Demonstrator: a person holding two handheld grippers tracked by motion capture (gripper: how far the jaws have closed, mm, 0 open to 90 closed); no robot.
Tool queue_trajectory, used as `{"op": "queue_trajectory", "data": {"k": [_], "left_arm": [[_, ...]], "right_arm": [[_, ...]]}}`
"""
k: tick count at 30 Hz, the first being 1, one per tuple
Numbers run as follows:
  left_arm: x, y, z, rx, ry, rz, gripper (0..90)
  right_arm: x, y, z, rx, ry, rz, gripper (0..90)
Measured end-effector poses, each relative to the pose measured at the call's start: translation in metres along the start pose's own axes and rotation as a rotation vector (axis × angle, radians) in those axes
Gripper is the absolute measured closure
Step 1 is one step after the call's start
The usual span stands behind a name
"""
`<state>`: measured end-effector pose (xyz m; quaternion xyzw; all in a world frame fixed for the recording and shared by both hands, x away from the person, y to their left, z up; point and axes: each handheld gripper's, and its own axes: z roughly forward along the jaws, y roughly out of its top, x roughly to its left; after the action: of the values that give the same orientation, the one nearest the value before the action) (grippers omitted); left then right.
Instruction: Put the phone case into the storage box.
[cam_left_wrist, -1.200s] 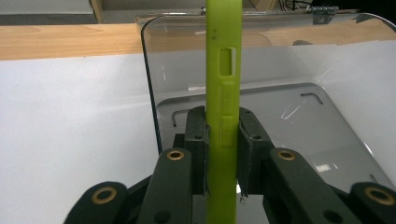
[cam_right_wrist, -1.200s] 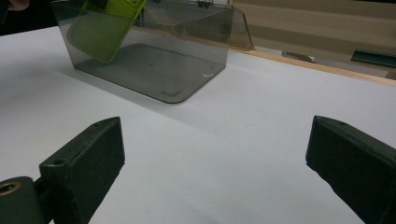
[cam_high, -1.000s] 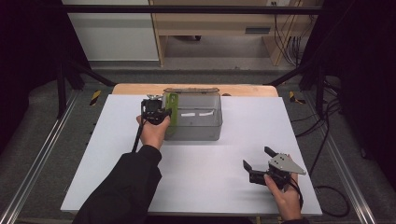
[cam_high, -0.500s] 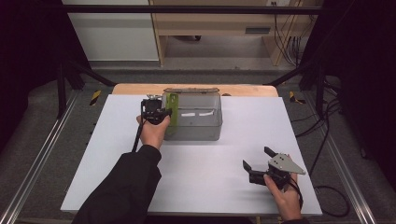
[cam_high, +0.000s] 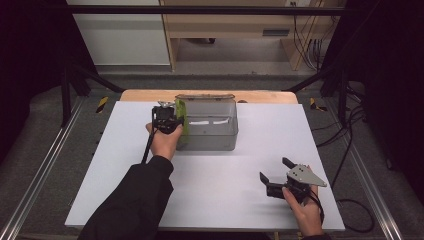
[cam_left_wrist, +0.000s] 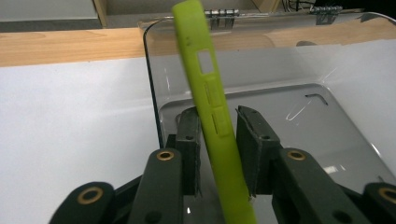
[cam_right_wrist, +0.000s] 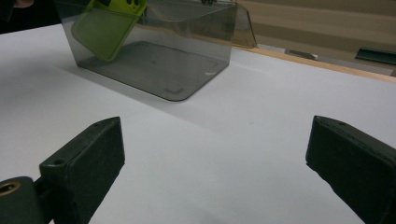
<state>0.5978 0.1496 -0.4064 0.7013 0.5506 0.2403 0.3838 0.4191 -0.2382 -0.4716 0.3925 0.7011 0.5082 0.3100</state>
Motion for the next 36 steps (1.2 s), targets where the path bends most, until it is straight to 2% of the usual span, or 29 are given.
{"op": "queue_trajectory", "data": {"k": [9,20,27,33,36], "left_arm": [[-0.002,0.000,0.000,-0.017,0.015,0.025,67.6],[0.000,0.000,0.000,-0.035,0.022,0.017,65.6],[0.000,0.001,-0.002,-0.061,-0.007,0.010,65.3],[-0.005,0.002,-0.007,-0.100,-0.018,0.069,63.0],[-0.007,0.002,-0.010,-0.120,-0.033,0.081,59.9]], "right_arm": [[0.000,0.000,0.000,0.001,0.005,-0.002,4.6],[0.001,0.000,0.001,0.005,0.009,-0.002,4.6],[0.001,0.000,0.001,0.005,0.010,-0.002,4.6],[0.001,0.000,0.001,0.005,0.011,-0.003,4.6],[0.001,0.000,0.001,0.005,0.011,-0.002,4.6]]}}
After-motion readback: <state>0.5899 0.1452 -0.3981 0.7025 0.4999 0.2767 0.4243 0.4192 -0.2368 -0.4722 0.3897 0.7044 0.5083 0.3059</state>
